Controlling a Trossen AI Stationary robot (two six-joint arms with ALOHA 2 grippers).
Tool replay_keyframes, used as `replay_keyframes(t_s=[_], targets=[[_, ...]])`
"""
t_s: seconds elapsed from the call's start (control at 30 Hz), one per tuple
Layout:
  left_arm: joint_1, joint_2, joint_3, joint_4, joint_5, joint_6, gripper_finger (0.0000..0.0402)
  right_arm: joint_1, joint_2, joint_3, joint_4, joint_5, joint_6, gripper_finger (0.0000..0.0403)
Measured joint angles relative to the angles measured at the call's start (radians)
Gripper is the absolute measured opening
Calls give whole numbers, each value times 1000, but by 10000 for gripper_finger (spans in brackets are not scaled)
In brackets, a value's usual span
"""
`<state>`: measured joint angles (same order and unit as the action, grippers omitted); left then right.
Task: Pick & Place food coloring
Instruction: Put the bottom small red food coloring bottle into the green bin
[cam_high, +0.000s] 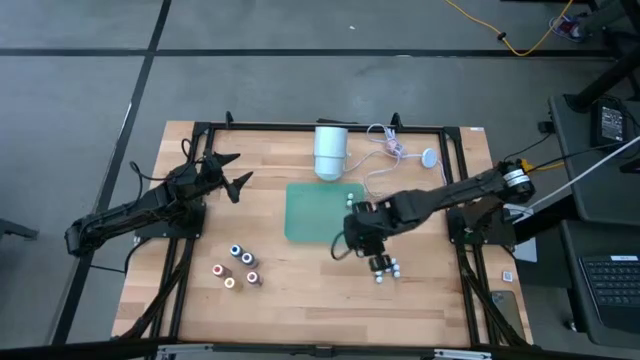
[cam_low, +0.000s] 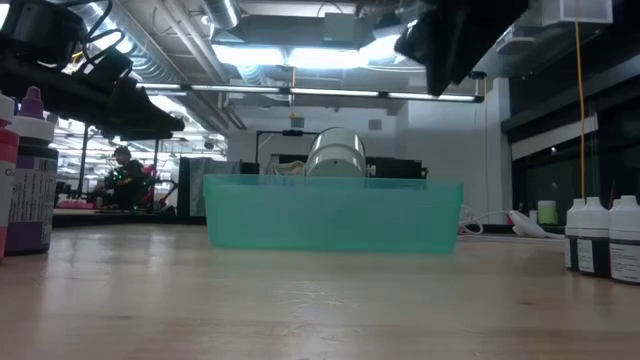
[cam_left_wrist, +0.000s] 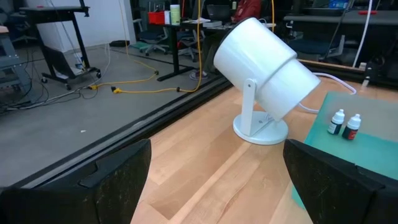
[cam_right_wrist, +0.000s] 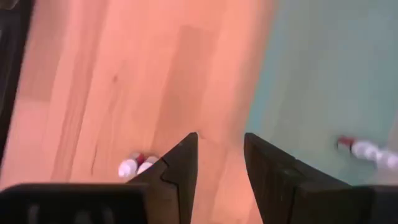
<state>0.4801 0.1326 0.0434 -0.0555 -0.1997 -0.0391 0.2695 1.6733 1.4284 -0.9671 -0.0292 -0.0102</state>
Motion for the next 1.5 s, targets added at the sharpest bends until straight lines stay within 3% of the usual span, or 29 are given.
replay_keyframes(t_s=[0.2, 0.33, 0.47, 0.73, 1.0, 1.5], targets=[[0, 0, 0, 0, 0, 0, 361, 83, -19, 1, 1, -52, -175, 177], [0, 0, 0, 0, 0, 0, 361, 138, -17, 1, 0, -44, -260, 228], [0, 0, 0, 0, 0, 0, 361, 197, -17, -31, 49, 16, -332, 251], [0, 0, 0, 0, 0, 0, 361, 286, -16, -127, 111, 37, -443, 224], [0, 0, 0, 0, 0, 0, 361, 299, -5, -192, 199, 63, -447, 181], [0, 0, 0, 0, 0, 0, 361, 299, 2, -345, 292, 54, -445, 194]])
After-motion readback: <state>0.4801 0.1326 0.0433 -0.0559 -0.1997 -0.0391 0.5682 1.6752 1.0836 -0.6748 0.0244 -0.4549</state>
